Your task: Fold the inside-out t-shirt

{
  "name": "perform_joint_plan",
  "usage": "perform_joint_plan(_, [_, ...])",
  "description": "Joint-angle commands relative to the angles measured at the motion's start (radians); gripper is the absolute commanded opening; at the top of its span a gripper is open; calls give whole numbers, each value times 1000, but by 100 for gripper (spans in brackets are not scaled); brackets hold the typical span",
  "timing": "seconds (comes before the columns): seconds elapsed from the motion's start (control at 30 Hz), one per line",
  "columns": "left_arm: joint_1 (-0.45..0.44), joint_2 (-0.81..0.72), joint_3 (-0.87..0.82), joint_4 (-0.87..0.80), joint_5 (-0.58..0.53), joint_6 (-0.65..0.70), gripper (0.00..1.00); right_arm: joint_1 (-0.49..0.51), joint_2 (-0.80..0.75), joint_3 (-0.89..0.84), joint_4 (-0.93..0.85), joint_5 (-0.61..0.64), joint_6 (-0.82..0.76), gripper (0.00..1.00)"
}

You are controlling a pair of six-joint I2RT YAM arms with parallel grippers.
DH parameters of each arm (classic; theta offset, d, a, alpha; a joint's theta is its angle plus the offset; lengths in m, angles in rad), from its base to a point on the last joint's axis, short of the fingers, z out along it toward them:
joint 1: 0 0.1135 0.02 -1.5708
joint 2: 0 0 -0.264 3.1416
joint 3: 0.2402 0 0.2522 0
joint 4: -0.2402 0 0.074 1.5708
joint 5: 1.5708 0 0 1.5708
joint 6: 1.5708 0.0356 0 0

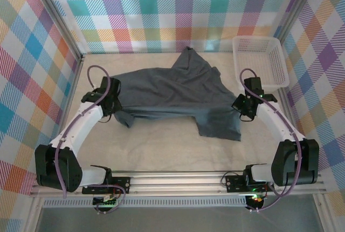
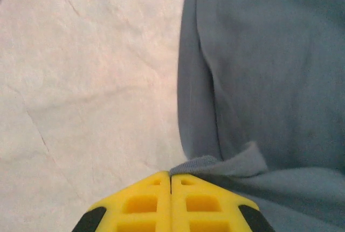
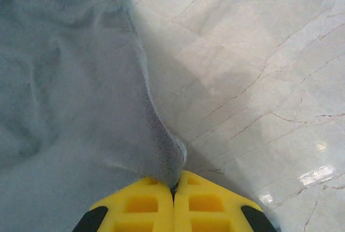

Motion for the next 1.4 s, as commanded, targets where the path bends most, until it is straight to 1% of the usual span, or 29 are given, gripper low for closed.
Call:
perform_joint_plan(0.0, [16, 87, 0, 140, 67, 154, 0, 3, 19, -11, -5, -80, 2, 0])
perform_joint_plan(0.1, [17, 165, -3, 251, 125, 146, 0, 3, 51, -16, 12, -159, 27, 0])
perform_joint_plan(0.13, [17, 184, -1, 268, 131, 132, 4, 3, 58, -13, 11, -175, 29, 0])
perform_joint_plan(0.2, [21, 214, 11, 264, 139, 99, 21, 3, 71, 0, 12, -213, 20, 0])
perform_joint_plan(0.27, [23, 208, 17, 238, 168, 71, 33, 3, 77, 17, 1, -232, 8, 0])
perform_joint_plan(0.3, [23, 193, 17, 211, 185, 52, 36, 2, 79, 24, -5, -233, 3, 0])
perform_joint_plan(0.37, [21, 152, 11, 147, 204, 9, 40, 3, 77, 32, -8, -234, -4, 0])
perform_joint_plan(0.43, [21, 116, -6, 76, 206, -48, 40, 3, 79, 35, -3, -239, -4, 0])
perform_joint_plan(0.53, [22, 81, -45, 29, 224, -98, 40, 2, 91, 35, 7, -252, -1, 0])
perform_joint_plan(0.63, [23, 82, -66, 68, 249, -106, 41, 4, 105, 34, 14, -264, 2, 0])
perform_joint_plan(0.7, [23, 118, -51, 115, 307, -90, 41, 6, 113, 39, 12, -271, -1, 0])
perform_joint_plan(0.73, [23, 144, -33, 120, 309, -89, 42, 6, 115, 41, 8, -269, -3, 0])
perform_joint_plan(0.87, [24, 293, 53, 106, 252, -53, 42, 6, 105, 40, 4, -259, -7, 0])
perform_joint_plan(0.93, [23, 373, 103, 74, 246, -26, 41, 6, 98, 40, 0, -255, -7, 0])
perform_joint_plan(1.03, [23, 441, 144, 32, 250, 8, 39, 6, 88, 35, -9, -245, -10, 0])
perform_joint_plan(1.17, [23, 477, 164, -11, 211, 51, 37, 6, 83, 34, -12, -242, -13, 0])
perform_joint_plan(1.23, [22, 484, 169, -38, 162, 56, 33, 6, 86, 40, -11, -244, -14, 0])
perform_joint_plan(1.37, [23, 474, 164, -51, 128, 67, 29, 7, 91, 49, -10, -244, -14, 0])
